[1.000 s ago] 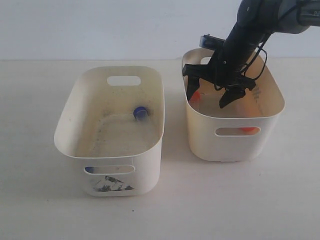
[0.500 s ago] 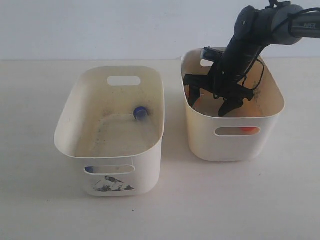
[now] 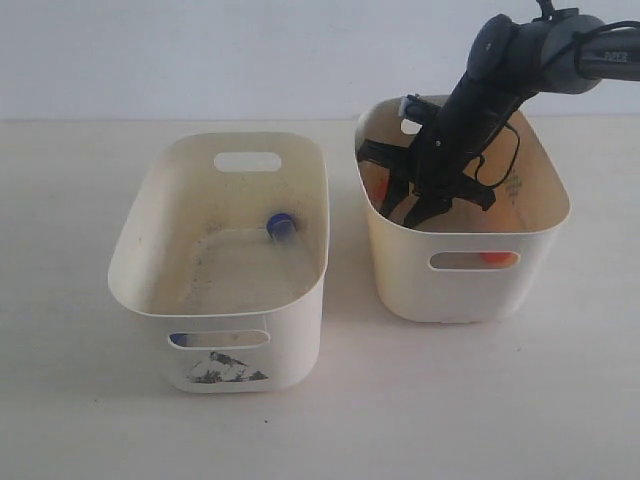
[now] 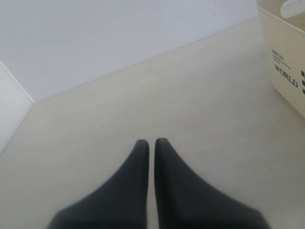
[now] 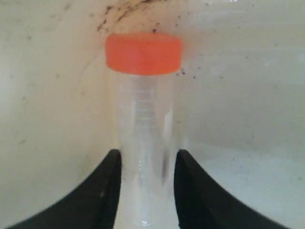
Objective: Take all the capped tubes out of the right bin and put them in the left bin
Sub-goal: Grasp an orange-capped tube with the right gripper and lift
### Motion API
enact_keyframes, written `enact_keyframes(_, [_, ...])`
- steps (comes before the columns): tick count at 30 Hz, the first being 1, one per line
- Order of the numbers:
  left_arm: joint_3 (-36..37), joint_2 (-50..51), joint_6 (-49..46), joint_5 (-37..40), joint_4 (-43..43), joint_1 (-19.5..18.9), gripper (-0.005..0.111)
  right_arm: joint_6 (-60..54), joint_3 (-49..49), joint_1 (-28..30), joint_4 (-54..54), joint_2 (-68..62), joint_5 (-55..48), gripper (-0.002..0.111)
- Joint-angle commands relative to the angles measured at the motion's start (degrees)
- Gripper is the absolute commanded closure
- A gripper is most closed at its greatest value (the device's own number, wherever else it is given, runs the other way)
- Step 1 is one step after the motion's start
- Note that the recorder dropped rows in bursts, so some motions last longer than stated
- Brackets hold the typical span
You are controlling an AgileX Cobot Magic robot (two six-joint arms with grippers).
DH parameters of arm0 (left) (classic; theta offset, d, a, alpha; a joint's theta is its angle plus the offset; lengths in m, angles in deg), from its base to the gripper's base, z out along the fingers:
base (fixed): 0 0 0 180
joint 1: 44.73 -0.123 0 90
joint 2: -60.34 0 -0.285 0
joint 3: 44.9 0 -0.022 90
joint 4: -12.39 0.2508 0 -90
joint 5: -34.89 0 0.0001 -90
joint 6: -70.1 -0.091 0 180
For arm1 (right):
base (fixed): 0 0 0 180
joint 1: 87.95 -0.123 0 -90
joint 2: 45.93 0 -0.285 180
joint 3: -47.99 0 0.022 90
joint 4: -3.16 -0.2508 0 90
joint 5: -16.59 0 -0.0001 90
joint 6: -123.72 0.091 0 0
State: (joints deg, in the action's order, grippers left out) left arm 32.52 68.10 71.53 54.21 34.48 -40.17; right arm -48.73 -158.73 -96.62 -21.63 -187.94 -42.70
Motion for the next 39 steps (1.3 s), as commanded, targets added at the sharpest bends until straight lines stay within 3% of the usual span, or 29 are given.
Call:
enact_keyframes(1, [-0.2, 0.0, 0.5, -0.1, -0.2, 0.3, 0.102, 0.7, 0.6, -0.5, 4.3, -2.3, 0.0, 0.072])
enact_keyframes(6, [-0.2, 0.0, 0.5, -0.1, -0.2, 0.3, 0.102, 0.7, 0.6, -0.5, 4.3, -2.3, -0.9, 0.047])
enact_keyframes(8, [-0.2, 0.0, 0.5, -0.1, -0.2, 0.3, 0.102, 0.7, 0.6, -0.5, 4.3, -2.3, -0.9, 0.044])
enact_keyframes(11, [-0.2, 0.0, 0.5, -0.1, -0.2, 0.3, 0.102, 2.0, 0.6, -0.5, 4.3, -2.3, -0.8, 0.048])
enact_keyframes(14, [-0.2, 0.0, 0.5, -0.1, -0.2, 0.3, 0.102, 4.1, 0.6, -0.5, 4.4, -2.3, -0.7, 0.058])
enact_keyframes(22, [-0.2, 0.0, 0.5, -0.1, -0.2, 0.3, 0.102, 3.9, 0.6, -0.5, 7.8, -2.3, -1.1, 0.109])
enact_keyframes(39, [-0.2, 0.0, 0.5, -0.1, -0.2, 0.3, 0.102, 0.1, 0.4, -0.5, 10.3, 3.6, -4.0, 0.108])
